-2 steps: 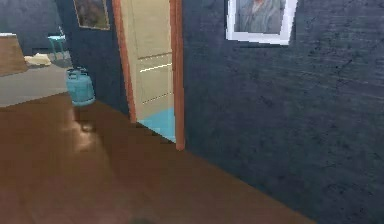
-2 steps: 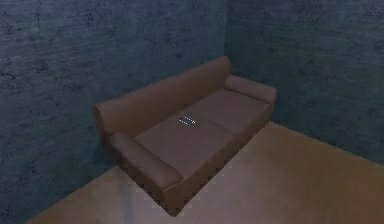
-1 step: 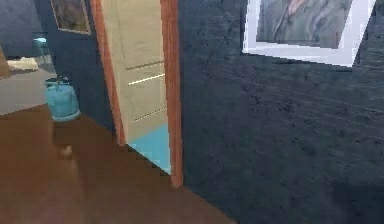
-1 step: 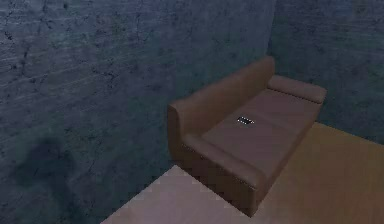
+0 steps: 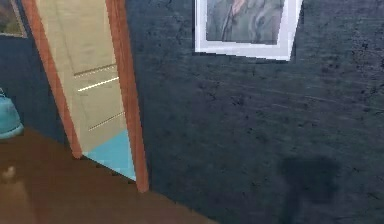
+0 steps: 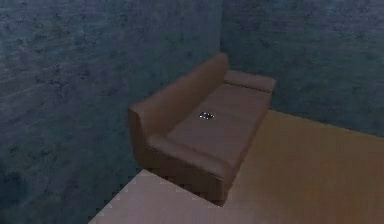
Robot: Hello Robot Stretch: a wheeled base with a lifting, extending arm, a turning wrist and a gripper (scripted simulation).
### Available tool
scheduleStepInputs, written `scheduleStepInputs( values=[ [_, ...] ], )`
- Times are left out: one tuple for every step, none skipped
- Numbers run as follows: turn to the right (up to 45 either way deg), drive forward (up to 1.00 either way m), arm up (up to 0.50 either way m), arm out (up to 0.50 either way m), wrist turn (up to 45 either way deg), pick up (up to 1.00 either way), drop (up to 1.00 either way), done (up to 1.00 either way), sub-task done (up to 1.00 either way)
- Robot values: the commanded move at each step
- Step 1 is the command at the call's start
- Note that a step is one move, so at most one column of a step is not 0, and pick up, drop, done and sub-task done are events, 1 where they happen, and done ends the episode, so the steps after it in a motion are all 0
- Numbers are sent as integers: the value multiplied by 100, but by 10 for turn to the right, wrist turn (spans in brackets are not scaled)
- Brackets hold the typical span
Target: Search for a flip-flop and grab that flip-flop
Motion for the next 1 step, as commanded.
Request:
scheduleStepInputs(
  values=[
    [0,30,0,0,0,0,0,0,0]
  ],
)
